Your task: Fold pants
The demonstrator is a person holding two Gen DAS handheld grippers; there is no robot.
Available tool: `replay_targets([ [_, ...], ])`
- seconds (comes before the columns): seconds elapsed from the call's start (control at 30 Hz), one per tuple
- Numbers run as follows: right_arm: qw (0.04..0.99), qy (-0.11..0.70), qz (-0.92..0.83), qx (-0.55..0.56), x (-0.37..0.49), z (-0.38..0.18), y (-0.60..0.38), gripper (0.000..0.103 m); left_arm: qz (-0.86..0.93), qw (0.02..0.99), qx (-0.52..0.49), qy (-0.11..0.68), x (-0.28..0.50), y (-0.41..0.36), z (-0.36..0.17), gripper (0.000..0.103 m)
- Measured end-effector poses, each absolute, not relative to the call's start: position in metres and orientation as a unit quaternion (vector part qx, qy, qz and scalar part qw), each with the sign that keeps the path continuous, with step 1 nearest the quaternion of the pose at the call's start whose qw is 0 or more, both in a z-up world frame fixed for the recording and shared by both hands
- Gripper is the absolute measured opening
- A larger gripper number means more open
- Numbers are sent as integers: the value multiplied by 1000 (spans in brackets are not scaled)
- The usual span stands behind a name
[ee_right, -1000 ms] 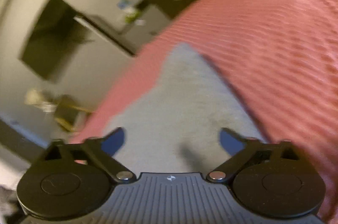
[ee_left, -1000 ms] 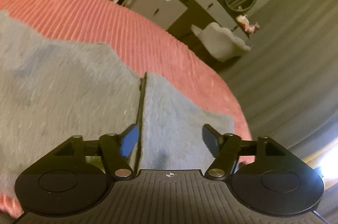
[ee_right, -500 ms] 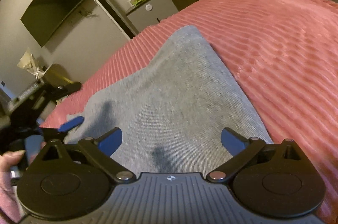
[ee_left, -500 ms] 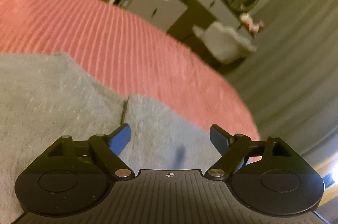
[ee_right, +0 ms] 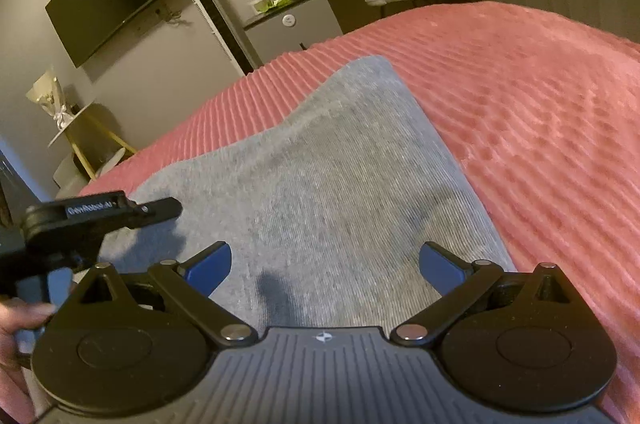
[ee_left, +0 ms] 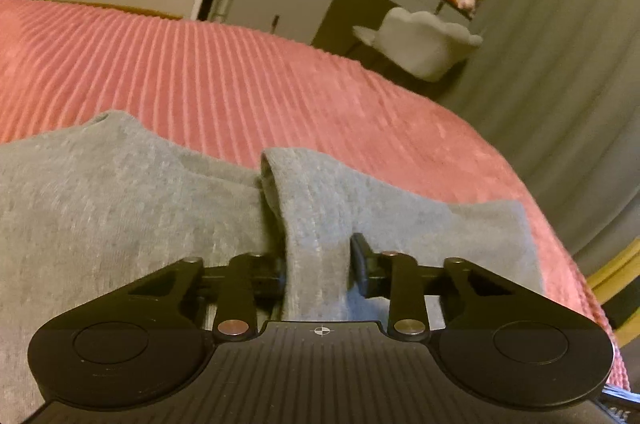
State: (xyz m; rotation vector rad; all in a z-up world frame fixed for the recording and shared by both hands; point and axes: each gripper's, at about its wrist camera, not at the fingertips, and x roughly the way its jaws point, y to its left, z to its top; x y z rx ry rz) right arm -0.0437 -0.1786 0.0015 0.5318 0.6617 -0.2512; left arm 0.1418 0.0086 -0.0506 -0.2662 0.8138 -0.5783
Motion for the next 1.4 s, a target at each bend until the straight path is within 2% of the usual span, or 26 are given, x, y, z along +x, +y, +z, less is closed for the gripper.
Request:
replay_targets([
  [0.07, 905, 322, -122, 250, -43, 1, -176, 101, -282, 871, -126, 383, 140, 9, -49, 25],
  [0.4, 901, 312, -115, 277, -47, 2, -182, 101, -244, 917, -95, 302, 109, 14, -16, 22],
  [0.5, 901, 315, -115, 276, -45, 2, -182, 101, -202, 918, -73, 334, 118, 11, -32, 27],
  [0.53, 901, 316, -115, 275, -45, 2, -182, 101, -174, 918, -59, 351, 122, 11, -39, 32],
  [0.63, 902, 318, -113, 270, -44, 2, -180, 101, -167, 912, -98, 362, 123, 21, -39, 36],
  [0.7, 902, 321, -114, 267, -43, 2, -180, 101, -159, 924, -101, 334, 115, 25, -27, 44],
  [0.73, 902, 323, -115, 264, -43, 2, -179, 101, -167, 928, -99, 319, 110, 26, -21, 57],
  [0.77, 903, 326, -116, 256, -42, 2, -177, 101, -175, 929, -101, 310, 104, 27, -17, 64],
  [0.8, 903, 330, -117, 248, -41, 2, -175, 101, -190, 928, -108, 303, 98, 27, -14, 65],
  [0.9, 905, 340, -118, 226, -38, 2, -169, 101, -240, 909, -119, 319, 88, 21, -11, 80],
  [0.93, 905, 343, -118, 222, -38, 2, -169, 101, -244, 903, -117, 334, 86, 16, -15, 89],
  [1.0, 905, 346, -117, 217, -38, 2, -168, 101, -222, 896, -91, 374, 87, 6, -29, 91],
  [1.07, 905, 349, -112, 217, -39, 4, -170, 101, -182, 906, -24, 382, 87, -1, -41, 73],
  [1.17, 902, 346, -106, 236, -42, 6, -176, 100, -134, 930, 52, 338, 75, -4, -28, 72],
  [1.2, 901, 343, -104, 246, -44, 6, -178, 100, -127, 936, 51, 324, 70, 2, -20, 73],
  [1.27, 898, 338, -100, 263, -47, 6, -182, 100, -157, 938, 11, 309, 64, 23, -6, 90],
  [1.4, 899, 342, -102, 256, -45, 6, -180, 100, -224, 908, -104, 338, 56, 53, -5, 96],
])
